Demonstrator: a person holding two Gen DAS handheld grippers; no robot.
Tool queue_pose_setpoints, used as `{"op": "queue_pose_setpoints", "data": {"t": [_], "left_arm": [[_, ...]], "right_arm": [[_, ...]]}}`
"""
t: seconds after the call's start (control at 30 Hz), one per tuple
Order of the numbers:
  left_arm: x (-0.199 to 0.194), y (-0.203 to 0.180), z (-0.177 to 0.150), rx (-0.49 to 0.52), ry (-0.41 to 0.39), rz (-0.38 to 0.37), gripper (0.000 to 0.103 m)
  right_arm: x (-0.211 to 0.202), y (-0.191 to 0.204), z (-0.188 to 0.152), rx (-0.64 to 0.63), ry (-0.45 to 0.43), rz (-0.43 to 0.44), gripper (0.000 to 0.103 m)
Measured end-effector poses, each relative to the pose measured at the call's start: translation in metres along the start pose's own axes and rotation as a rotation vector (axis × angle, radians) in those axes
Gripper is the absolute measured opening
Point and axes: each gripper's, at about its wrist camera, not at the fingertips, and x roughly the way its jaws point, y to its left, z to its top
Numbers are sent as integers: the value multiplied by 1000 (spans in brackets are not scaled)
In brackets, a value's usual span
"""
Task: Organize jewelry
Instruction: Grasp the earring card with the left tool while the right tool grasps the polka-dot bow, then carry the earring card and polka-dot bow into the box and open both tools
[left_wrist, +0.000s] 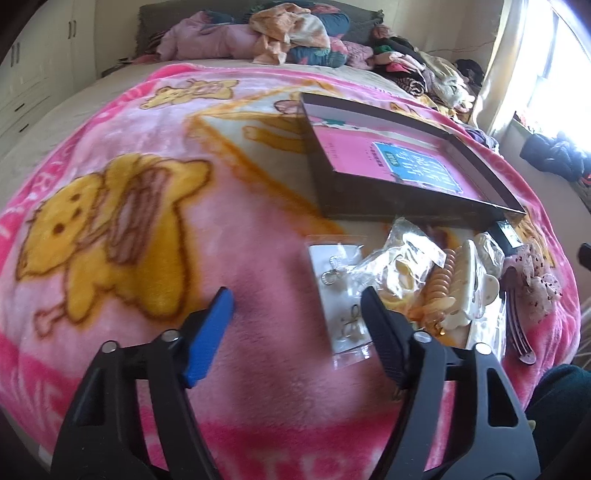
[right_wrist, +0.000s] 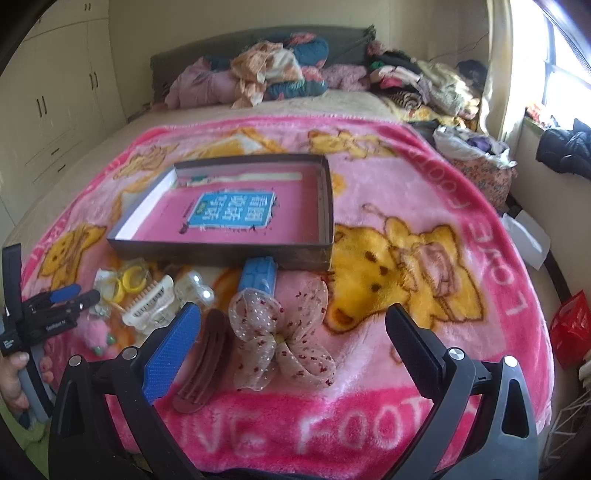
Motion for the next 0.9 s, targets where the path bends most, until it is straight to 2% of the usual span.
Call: {"op": "queue_pose_setpoints", "data": {"t": [0.27, 0.37, 0.43, 0.47, 0.53, 0.6, 0.7, 0.8, 0.9], "left_arm": [[8, -5, 5, -12, 28, -63, 46], [9, -7, 6, -17, 36, -84, 37], [8, -9, 5, -23, 39, -112, 25], [8, -10, 5, -25, 41, -122, 25], [8, -11, 5, -16, 42, -130, 23], [7, -10, 4, -25, 39, -146, 22], [3, -6, 4, -45, 36, -161, 21], [-2, 0, 5, -63, 26, -163, 20], [-9, 8, 7, -73, 3, -147, 20]], "right_arm": [[40, -5, 0, -65, 165, 41, 95], [52, -5, 0, -74, 210, 63, 83], [60, -5, -1, -80, 247, 75, 80], [63, -4, -2, -82, 259, 83, 80], [69, -5, -1, -81, 279, 98, 71], [71, -6, -1, -80, 286, 141, 47], [67, -4, -1, -85, 267, 177, 29], [59, -5, 1, -79, 225, 174, 15], [50, -9, 2, -62, 188, 170, 13]]}}
